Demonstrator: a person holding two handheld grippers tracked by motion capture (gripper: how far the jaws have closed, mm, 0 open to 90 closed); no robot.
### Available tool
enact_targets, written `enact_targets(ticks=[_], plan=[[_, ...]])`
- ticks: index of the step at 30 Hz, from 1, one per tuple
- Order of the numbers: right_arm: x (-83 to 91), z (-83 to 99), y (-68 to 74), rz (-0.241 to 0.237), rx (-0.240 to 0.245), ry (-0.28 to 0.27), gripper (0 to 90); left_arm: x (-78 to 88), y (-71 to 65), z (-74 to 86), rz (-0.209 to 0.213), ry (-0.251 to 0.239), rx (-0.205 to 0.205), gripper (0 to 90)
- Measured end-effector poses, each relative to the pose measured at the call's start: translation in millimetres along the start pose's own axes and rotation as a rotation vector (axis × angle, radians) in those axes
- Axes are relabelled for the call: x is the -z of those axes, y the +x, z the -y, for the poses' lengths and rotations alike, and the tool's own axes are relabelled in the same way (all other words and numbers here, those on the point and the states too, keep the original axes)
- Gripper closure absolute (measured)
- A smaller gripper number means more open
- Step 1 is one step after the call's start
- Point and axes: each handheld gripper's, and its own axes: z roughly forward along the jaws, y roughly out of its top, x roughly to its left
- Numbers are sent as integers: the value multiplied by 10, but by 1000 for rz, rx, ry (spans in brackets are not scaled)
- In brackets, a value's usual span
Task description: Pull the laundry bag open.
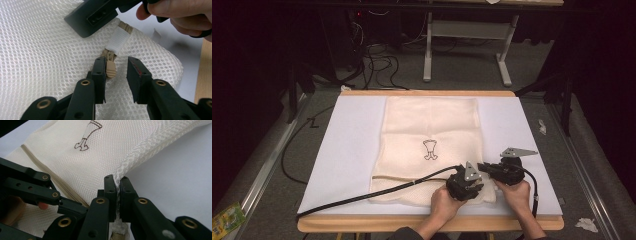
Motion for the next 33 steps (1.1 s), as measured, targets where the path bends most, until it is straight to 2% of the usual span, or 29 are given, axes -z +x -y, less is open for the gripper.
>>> enact_targets(ticks=[2,10,11,15,22,28,32,33], plan=[[-1,8,-6,-1,-5,1,876,-4,2,4,1,3,11,691],[1,5,1,0,-2,1,876,2,24,-10,-9,14,10,746],[3,7,-2,2,0,2,876,1,31,-12,-11,18,7,776],[4,10,-5,3,0,7,876,-15,58,-20,-7,25,24,802],[11,0,-6,-5,-3,-5,876,14,47,-37,-12,18,13,814],[28,2,-21,-3,2,-9,876,22,60,-57,-4,15,28,816],[22,-24,-30,-7,6,-7,876,32,93,-85,-9,9,12,818],[25,-53,-47,-8,7,-5,876,50,125,-108,-6,6,12,867]])
